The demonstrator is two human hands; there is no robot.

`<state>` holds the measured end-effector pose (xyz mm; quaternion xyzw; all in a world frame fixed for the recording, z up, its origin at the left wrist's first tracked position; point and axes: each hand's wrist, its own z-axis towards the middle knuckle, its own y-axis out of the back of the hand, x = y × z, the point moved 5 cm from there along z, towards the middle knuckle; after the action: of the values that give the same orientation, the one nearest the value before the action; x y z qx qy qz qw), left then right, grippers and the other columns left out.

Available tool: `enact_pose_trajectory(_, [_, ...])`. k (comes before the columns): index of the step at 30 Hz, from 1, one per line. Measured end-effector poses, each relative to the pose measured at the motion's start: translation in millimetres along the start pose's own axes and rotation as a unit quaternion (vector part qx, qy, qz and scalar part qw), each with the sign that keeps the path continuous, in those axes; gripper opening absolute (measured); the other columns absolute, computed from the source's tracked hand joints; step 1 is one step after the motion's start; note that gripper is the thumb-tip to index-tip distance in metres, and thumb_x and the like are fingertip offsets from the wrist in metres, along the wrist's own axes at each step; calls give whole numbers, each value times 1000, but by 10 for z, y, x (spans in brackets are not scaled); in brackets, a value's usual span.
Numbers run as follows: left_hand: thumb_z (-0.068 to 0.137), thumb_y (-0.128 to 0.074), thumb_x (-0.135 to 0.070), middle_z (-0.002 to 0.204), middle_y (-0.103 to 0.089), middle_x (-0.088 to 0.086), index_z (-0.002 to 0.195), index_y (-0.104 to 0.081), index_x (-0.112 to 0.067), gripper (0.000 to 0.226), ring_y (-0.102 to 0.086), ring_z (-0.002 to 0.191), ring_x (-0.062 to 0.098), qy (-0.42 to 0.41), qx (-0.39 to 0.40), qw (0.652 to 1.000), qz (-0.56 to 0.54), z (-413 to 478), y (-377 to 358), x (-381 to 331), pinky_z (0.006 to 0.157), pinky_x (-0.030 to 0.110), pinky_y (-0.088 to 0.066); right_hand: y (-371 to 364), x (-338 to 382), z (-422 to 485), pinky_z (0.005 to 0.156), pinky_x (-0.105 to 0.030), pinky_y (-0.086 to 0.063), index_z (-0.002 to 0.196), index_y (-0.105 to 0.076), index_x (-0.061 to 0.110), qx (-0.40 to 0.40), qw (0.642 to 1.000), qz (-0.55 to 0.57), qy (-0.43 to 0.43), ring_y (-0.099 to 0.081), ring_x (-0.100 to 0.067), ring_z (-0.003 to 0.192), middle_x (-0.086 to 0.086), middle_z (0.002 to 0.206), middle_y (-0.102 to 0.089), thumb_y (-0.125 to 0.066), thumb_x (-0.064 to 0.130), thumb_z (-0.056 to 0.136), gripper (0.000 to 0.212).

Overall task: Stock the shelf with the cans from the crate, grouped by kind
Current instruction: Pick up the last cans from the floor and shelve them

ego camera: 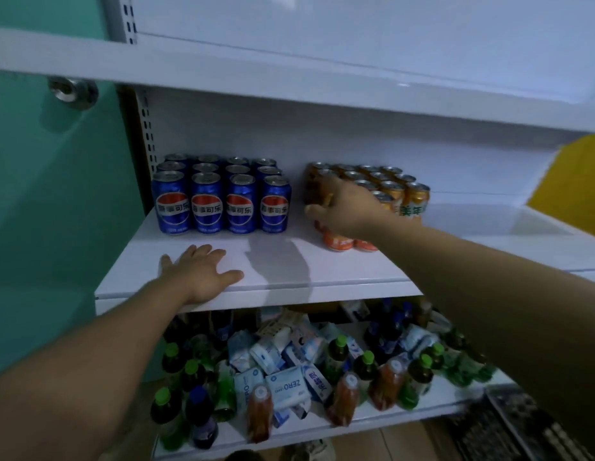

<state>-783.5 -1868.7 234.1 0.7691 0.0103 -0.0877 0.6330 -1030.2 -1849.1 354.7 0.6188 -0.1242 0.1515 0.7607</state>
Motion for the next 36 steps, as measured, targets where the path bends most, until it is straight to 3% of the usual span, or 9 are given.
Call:
enact_pose_trajectory(2, [79, -45, -74, 159, -15, 1, 150, -23, -27, 88, -20, 144, 24, -16, 0, 999, -44, -29, 82, -200, 116, 50, -17, 303, -136, -224, 98, -36, -40, 146, -35, 22, -28, 998, -50, -5, -47, -28, 126, -7, 145, -46, -55, 50, 89, 67])
enact_pose_trajectory(5, [77, -59, -64, 155, -29, 2, 145, -34, -24, 83, -38, 136, 23, -114, -15, 986, -122, -163, 275, -933, 110, 40, -33, 688, -447, -546, 96, -35, -40, 145, -37, 24, -46, 995, -72, -50, -47, -28, 127, -6, 146, -46, -55, 50, 90, 63])
enact_pose_trajectory(8, [83, -60, -55, 152, -34, 1, 143, -39, -23, 71, -39, 134, 22, -221, -7, 966, -132, -506, 255, -1830, 107, 34, -36, 864, -901, -953, 99, -38, -41, 145, -37, 22, -35, 988, -83, -124, -48, -29, 126, -7, 145, -47, -55, 54, 90, 66])
enact_pose_trajectory(13, [84, -60, -53, 140, -48, 2, 130, -51, -23, 56, -51, 120, 24, -362, 62, 926, -89, -1043, -261, -2980, 99, 37, -43, 955, -1663, -1760, 102, -38, -41, 150, -28, 19, -19, 970, -88, -226, -45, -29, 130, -6, 150, -40, -54, 58, 89, 77])
enact_pose_trajectory(16, [84, -58, -56, 147, -41, 3, 140, -42, -22, 67, -48, 125, 24, -410, 104, 904, -60, -1312, -694, -3532, 100, 39, -43, 989, -2112, -2303, 97, -40, -47, 147, -35, 18, -18, 953, -96, -286, -51, -28, 122, -7, 142, -50, -56, 58, 88, 74])
enact_pose_trajectory(20, [88, -55, -54, 157, -23, 1, 149, -26, -20, 76, -31, 140, 22, -450, 185, 874, 6, -1650, -1408, -4084, 110, 37, -34, 895, -2733, -3058, 96, -37, -45, 145, -38, 18, -2, 922, -107, -372, -50, -28, 124, -7, 141, -50, -55, 61, 85, 76])
enact_pose_trajectory(25, [88, -56, -52, 150, -34, 7, 145, -34, -21, 69, -38, 133, 26, -476, 235, 845, 64, -1838, -2215, -4453, 106, 38, -37, 507, -3389, -3901, 96, -37, -47, 150, -28, 15, 52, 878, -56, -472, -51, -28, 122, -10, 146, -44, -52, 52, 94, 71])
enact_pose_trajectory(28, [87, -57, -51, 154, -26, 9, 149, -26, -20, 75, -33, 137, 27, -475, 273, 832, 84, -1792, -2692, -4622, 109, 37, -34, 100, -3820, -4243, 102, -35, -41, 152, -25, 15, 71, 853, -26, -516, -45, -27, 131, -9, 150, -40, -54, 52, 93, 75])
enact_pose_trajectory(36, [80, -65, -50, 154, -27, 9, 150, -21, -21, 88, -35, 136, 25, -402, 358, 839, 74, -1248, -4106, -4905, 109, 34, -35, -1232, -4858, -4468, 97, -33, -40, 150, -27, 12, 192, 820, 67, -535, -47, -31, 127, -14, 146, -43, -50, 55, 93, 75])
